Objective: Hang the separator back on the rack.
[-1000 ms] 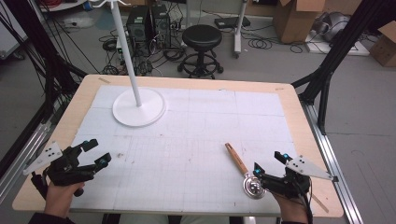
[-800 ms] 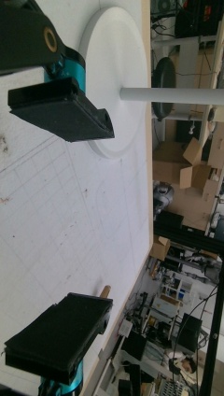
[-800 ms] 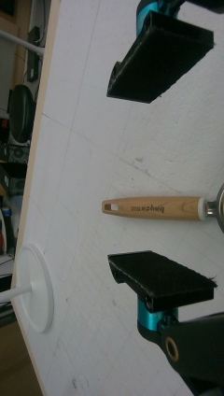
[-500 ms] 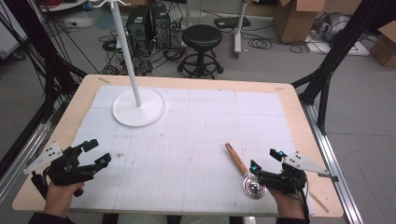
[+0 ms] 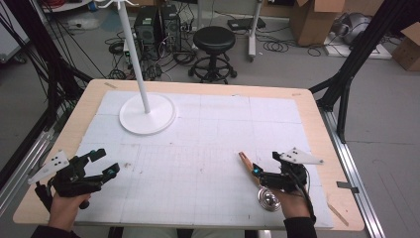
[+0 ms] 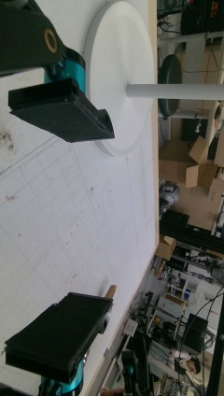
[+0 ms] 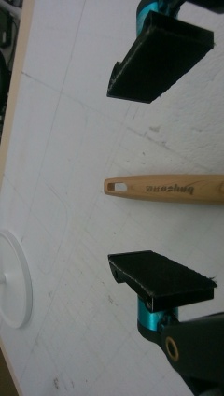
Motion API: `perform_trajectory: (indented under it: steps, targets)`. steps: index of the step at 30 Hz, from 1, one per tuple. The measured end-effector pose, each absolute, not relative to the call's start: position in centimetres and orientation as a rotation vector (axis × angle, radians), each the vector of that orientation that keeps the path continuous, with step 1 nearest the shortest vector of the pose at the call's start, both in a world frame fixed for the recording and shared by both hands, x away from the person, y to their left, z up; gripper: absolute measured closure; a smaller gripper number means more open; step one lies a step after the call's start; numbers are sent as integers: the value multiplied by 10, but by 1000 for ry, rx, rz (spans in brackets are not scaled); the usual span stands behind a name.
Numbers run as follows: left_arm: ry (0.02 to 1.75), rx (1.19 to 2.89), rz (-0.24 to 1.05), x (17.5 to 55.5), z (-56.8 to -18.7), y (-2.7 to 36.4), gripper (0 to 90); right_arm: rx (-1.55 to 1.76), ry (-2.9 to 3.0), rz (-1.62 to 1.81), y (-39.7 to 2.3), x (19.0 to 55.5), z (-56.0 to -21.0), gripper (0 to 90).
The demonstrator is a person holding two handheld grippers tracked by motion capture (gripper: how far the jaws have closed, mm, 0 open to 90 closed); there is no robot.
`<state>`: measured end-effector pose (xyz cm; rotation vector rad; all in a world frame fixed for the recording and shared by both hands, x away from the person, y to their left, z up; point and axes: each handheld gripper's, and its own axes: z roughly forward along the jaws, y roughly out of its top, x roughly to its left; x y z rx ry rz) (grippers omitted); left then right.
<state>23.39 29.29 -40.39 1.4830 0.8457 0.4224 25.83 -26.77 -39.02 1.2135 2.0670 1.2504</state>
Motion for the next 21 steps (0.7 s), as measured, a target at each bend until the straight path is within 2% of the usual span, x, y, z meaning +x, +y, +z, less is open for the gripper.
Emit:
perform_trajectory:
  steps: [10,21]
  targets:
    - [843,1482,413,234,-404,293,163,1247,2190,1153,-238,294,-403,172]
    - [841,1482,407,234,-404,293,163,1261,2337,928,-229,311,-422,336]
